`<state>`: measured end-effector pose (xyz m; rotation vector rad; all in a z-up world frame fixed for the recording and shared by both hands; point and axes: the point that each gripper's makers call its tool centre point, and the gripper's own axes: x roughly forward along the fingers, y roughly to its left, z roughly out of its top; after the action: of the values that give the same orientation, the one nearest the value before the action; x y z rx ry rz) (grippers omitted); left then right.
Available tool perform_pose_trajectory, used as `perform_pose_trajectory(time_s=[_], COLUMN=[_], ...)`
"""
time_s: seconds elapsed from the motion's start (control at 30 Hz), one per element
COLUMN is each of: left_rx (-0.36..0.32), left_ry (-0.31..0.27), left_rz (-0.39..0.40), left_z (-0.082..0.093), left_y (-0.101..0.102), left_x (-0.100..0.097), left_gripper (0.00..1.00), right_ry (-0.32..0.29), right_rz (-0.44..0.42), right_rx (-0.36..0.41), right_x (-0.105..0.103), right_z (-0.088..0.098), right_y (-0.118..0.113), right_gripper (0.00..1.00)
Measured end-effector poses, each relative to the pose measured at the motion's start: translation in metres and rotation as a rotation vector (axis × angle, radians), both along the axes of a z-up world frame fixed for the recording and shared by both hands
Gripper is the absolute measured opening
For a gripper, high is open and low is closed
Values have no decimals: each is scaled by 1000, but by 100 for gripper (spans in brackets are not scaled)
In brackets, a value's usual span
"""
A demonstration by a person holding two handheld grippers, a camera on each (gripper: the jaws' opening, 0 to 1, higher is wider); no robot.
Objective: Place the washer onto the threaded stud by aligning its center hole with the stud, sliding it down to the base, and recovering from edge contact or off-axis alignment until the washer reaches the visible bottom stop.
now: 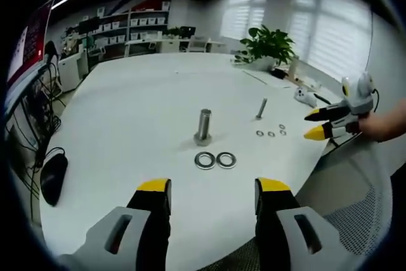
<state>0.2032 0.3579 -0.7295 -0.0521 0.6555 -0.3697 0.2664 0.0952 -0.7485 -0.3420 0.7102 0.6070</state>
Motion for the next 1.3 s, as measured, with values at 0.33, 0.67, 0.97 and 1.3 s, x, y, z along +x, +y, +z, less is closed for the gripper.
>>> perform_pose_trajectory(time_s=[0.33,0.67,0.97,1.3], left_rx=[-1,2,5,14], left_ry=[9,23,39,51], left_rz=[1,-4,-10,-26], left_z=[-2,-4,-7,-10], left_y=[0,0,-1,-4], left_x=[-1,-2,-3,-3], left_gripper=[51,50,49,49], right_ry=[-7,7,-6,-20], right_rz=[-6,-5,-9,-2], right_rx=[-4,-21,-5,14], right_x=[1,1,3,4], right_z=[1,-3,0,4], right_y=[0,-2,-3,0], right_gripper=[50,50,50,50])
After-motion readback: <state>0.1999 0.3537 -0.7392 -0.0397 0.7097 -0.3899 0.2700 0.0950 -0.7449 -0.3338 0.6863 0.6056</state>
